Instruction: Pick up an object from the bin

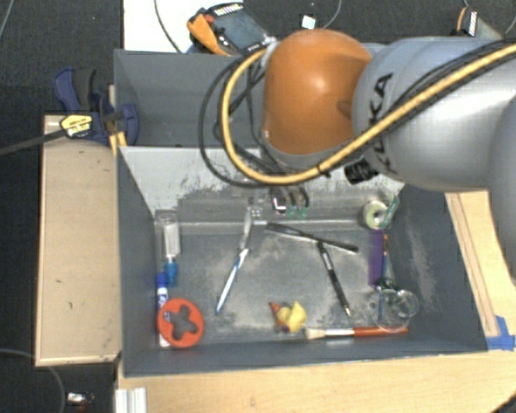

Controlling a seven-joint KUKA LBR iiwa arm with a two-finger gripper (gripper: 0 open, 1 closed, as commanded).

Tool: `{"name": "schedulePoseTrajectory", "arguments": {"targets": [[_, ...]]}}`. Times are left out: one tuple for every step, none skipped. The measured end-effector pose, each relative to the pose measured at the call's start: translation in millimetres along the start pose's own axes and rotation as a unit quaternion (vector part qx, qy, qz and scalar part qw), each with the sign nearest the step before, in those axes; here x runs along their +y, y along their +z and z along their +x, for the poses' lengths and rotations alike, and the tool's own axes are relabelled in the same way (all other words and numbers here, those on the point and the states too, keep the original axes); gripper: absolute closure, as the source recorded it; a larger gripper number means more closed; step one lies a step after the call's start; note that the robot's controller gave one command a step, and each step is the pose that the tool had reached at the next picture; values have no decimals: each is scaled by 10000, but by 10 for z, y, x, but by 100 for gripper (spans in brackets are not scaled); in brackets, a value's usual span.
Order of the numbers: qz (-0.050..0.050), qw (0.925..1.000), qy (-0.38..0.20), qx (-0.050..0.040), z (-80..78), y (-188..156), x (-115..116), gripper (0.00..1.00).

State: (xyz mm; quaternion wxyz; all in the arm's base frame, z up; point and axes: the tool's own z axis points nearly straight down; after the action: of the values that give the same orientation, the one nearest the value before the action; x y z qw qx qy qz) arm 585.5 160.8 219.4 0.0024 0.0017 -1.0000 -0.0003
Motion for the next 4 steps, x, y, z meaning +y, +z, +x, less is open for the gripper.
{"name": "schedulePoseTrajectory", "arguments": {"targets": [[-6,10000,28,-42,-16,-50,-11,0],[3,9770,-2133,-64,51,1017,-43,0],[5,9627,-2706,-56,1,646,-98,0],[-5,9472,-3206,-27,258,1196,-31,0]]}}
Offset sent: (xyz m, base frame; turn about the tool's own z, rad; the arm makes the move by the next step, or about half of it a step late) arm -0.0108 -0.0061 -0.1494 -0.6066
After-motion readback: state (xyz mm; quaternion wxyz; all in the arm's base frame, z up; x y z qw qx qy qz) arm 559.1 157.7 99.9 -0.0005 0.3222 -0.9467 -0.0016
